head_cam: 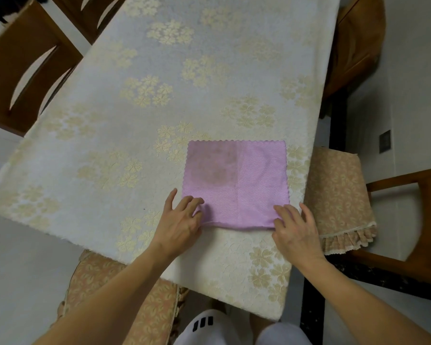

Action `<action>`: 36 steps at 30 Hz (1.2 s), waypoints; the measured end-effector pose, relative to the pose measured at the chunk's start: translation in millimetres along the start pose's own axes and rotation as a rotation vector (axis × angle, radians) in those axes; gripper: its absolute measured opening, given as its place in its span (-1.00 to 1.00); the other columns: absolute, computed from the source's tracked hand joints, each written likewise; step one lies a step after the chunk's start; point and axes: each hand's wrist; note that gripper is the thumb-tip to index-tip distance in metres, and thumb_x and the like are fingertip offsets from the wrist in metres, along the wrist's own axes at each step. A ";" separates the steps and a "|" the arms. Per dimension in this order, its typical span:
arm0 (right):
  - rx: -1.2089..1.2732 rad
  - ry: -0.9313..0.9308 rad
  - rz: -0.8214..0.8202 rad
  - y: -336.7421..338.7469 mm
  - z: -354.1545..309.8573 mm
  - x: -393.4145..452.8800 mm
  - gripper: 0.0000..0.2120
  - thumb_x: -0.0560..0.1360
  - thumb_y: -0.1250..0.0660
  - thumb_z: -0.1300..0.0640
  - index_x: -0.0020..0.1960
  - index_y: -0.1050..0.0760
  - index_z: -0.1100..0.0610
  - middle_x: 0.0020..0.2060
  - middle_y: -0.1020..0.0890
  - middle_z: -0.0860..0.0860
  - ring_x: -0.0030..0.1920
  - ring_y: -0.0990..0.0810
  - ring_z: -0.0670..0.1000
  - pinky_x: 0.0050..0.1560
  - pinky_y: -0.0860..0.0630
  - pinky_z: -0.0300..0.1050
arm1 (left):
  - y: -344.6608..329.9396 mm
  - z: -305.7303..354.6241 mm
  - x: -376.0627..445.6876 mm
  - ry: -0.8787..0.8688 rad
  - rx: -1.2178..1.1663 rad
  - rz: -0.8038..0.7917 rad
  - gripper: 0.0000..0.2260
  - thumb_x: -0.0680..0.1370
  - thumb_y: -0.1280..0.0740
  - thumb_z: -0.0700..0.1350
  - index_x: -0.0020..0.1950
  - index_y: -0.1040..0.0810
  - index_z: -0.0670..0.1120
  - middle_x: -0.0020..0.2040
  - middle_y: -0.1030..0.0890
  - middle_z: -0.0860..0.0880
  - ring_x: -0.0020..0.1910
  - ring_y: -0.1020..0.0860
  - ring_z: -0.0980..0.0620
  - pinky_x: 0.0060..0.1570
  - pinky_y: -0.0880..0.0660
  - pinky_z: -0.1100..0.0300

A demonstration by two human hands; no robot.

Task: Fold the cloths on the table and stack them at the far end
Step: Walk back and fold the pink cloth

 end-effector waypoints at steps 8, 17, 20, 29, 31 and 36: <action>0.053 0.010 0.041 7.2 -1.8 -19.8 -0.81 0.28 -0.53 0.40 -0.26 -0.56 0.21 0.11 -0.65 0.17 0.10 -0.60 0.16 0.34 -0.37 0.30 | 9.6 2.6 -15.6 0.030 -0.018 -0.002 -0.73 0.23 -0.60 -0.09 -0.17 -0.64 -0.14 0.12 -0.64 -0.11 0.10 -0.61 -0.14 0.29 -0.37 -0.36; 0.109 0.012 0.099 37.2 1.0 -53.8 -0.80 0.28 -0.51 0.42 -0.26 -0.54 0.22 0.08 -0.64 0.16 0.06 -0.61 0.16 0.35 -0.38 0.27 | 37.9 34.0 -48.7 0.085 0.036 -0.058 -0.78 0.24 -0.60 -0.09 -0.20 -0.67 -0.10 0.15 -0.64 -0.10 0.13 -0.61 -0.14 0.31 -0.33 -0.34; 0.134 0.019 0.123 45.4 4.3 -71.9 -0.78 0.27 -0.52 0.41 -0.29 -0.51 0.19 0.06 -0.65 0.15 0.05 -0.62 0.15 0.33 -0.39 0.27 | 48.0 50.6 -68.0 0.106 0.056 -0.074 -0.81 0.26 -0.60 -0.08 -0.20 -0.69 -0.08 0.14 -0.64 -0.09 0.13 -0.61 -0.13 0.31 -0.34 -0.35; 0.158 0.065 0.156 65.4 16.4 -118.3 -0.80 0.31 -0.52 0.37 -0.29 -0.53 0.18 0.03 -0.66 0.12 0.03 -0.63 0.13 0.31 -0.40 0.24 | 72.6 101.9 -112.3 0.164 0.074 -0.141 -0.83 0.25 -0.60 -0.04 -0.24 -0.69 -0.02 0.16 -0.64 -0.05 0.16 -0.60 -0.09 0.33 -0.33 -0.35; 0.167 0.067 0.162 68.6 17.8 -125.9 -0.82 0.34 -0.51 0.35 -0.28 -0.53 0.17 0.03 -0.66 0.12 0.03 -0.62 0.12 0.32 -0.39 0.24 | 77.3 109.8 -118.1 0.182 0.079 -0.144 -0.84 0.27 -0.60 -0.02 -0.23 -0.70 -0.01 0.17 -0.63 -0.04 0.17 -0.60 -0.08 0.35 -0.31 -0.35; 0.185 0.094 0.182 79.7 23.5 -132.9 -0.87 0.40 -0.48 0.33 -0.24 -0.56 0.18 0.05 -0.65 0.11 0.06 -0.60 0.10 0.34 -0.39 0.26 | 85.9 117.9 -126.0 0.242 0.079 -0.121 -0.80 0.25 -0.61 -0.02 -0.21 -0.69 -0.02 0.17 -0.63 -0.05 0.17 -0.59 -0.10 0.35 -0.31 -0.35</action>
Point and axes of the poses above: each hand's wrist, its own x-axis towards the middle knuckle, its own y-axis out of the back of the hand, z = x × y
